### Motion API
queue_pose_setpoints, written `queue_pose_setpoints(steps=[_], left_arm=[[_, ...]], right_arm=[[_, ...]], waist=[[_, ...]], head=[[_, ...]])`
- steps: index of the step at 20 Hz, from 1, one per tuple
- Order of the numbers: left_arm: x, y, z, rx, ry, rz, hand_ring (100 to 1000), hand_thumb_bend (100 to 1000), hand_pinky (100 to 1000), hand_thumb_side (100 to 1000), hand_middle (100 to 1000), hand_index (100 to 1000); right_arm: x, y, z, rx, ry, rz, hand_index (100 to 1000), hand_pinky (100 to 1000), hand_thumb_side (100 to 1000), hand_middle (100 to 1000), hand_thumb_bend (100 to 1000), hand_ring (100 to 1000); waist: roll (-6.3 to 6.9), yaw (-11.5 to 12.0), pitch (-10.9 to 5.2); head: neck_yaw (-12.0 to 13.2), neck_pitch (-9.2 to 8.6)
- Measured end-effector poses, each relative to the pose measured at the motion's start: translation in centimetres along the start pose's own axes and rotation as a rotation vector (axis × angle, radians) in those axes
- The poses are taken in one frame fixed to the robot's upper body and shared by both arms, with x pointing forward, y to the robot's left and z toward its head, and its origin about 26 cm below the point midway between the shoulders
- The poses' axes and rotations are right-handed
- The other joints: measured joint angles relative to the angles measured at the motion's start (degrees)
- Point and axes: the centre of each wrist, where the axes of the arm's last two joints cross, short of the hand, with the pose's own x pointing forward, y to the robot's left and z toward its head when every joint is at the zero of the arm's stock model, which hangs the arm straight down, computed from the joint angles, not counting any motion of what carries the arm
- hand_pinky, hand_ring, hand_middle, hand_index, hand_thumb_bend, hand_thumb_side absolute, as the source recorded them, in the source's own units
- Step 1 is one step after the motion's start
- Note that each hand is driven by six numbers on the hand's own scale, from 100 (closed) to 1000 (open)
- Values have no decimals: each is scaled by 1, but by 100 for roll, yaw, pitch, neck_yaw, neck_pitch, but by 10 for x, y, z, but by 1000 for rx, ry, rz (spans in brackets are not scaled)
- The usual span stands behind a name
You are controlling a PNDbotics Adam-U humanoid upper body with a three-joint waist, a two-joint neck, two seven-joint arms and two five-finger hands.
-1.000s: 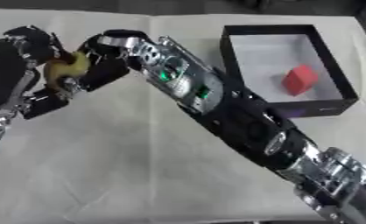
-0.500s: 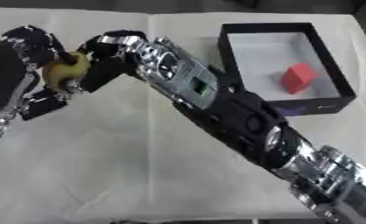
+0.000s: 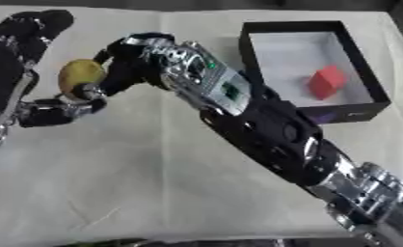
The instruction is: Pick up the objects with one hand, pass them to the other hand, and then place them into the box on the other side of the table.
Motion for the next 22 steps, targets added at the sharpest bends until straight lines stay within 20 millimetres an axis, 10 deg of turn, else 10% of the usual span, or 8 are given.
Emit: queue_pose_setpoints(steps=[10, 22], left_arm=[[-39, 21, 27, -100, 128, -3, 657, 568, 763, 368, 672, 791], [-137, 117, 85, -349, 541, 43, 688, 492, 800, 584, 716, 856]], right_arm=[[-17, -65, 42, -299, -7, -99, 482, 842, 100, 274, 334, 582], [-58, -167, 120, -829, 252, 137, 492, 825, 100, 293, 393, 596]], waist=[[114, -50, -1], [190, -83, 0]], head=[[-80, 4], [-649, -33]])
